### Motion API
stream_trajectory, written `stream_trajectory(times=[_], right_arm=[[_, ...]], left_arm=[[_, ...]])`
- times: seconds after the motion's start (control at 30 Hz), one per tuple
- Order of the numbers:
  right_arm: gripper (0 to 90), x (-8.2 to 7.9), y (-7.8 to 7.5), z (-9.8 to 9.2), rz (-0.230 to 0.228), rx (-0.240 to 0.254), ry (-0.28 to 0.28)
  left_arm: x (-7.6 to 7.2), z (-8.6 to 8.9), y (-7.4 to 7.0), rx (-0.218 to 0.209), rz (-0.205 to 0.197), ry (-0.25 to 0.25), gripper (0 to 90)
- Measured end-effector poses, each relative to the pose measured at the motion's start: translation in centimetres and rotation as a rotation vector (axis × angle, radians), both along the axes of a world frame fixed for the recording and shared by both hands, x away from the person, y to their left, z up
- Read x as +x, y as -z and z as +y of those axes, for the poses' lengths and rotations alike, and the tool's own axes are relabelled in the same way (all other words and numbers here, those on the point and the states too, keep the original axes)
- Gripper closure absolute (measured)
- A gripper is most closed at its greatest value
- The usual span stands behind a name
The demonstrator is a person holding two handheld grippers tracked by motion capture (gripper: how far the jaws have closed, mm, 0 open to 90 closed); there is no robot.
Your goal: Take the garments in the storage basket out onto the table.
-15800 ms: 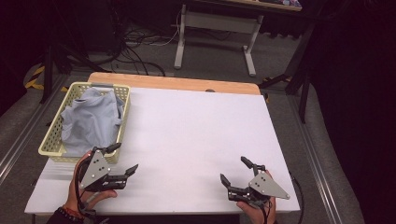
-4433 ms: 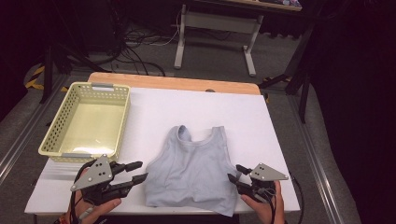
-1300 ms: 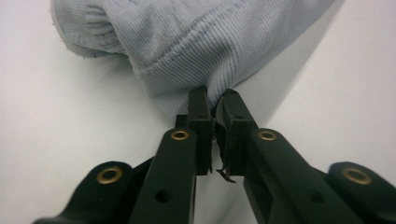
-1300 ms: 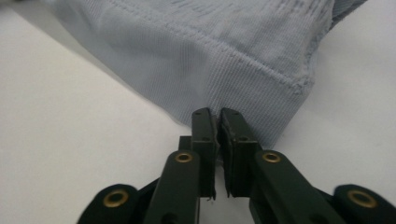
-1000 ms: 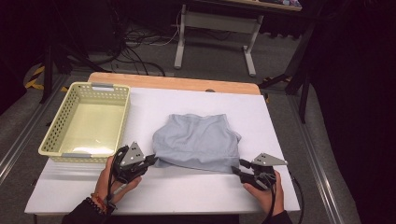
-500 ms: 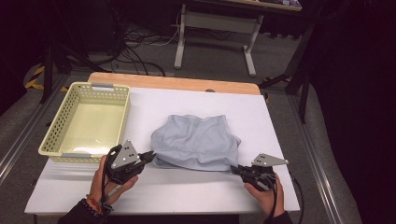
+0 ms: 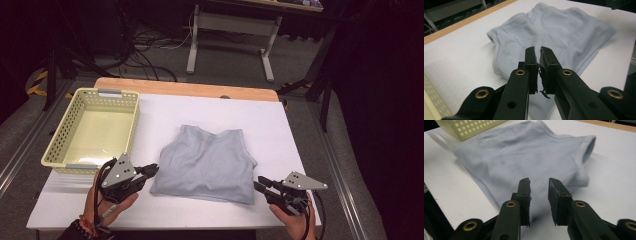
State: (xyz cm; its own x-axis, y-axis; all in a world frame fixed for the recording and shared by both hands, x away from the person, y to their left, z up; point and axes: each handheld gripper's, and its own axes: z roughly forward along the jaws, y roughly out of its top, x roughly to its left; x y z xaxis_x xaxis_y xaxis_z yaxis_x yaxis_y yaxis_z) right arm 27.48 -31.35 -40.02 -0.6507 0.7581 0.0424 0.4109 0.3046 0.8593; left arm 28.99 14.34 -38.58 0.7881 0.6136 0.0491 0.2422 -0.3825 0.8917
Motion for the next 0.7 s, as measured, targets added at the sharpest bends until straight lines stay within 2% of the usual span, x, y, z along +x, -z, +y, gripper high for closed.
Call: stream_trajectory(times=[0.17, 0.27, 0.33, 0.43, 0.47, 0.57, 0.7], right_arm=[[60.3, 0.4, 0.4, -0.3, -0.03, -0.012, 0.041], [57.5, 1.2, 0.9, -0.3, -0.046, -0.029, 0.063], [55.4, 1.9, 1.3, -0.3, -0.051, -0.052, 0.077], [54.7, 3.4, 1.6, -0.4, -0.044, -0.048, 0.091], [54.2, 3.8, 1.6, -0.5, -0.036, -0.048, 0.101], [53.3, 5.1, 1.6, -0.5, -0.031, -0.058, 0.117], [53.2, 6.5, 1.5, 0.1, -0.029, -0.082, 0.111]], left_arm=[[-0.1, -0.2, 0.4, 0.012, 0.001, 0.011, 82.9], [0.1, -1.0, 1.1, 0.038, 0.008, 0.041, 80.6], [0.3, -1.8, 1.8, 0.065, 0.021, 0.058, 75.4], [0.3, -2.9, 2.7, 0.078, 0.016, 0.088, 63.4], [0.3, -3.4, 3.0, 0.081, 0.026, 0.098, 57.7], [0.4, -4.9, 4.1, 0.109, 0.049, 0.132, 49.7], [0.6, -6.4, 5.6, 0.15, 0.074, 0.185, 48.1]])
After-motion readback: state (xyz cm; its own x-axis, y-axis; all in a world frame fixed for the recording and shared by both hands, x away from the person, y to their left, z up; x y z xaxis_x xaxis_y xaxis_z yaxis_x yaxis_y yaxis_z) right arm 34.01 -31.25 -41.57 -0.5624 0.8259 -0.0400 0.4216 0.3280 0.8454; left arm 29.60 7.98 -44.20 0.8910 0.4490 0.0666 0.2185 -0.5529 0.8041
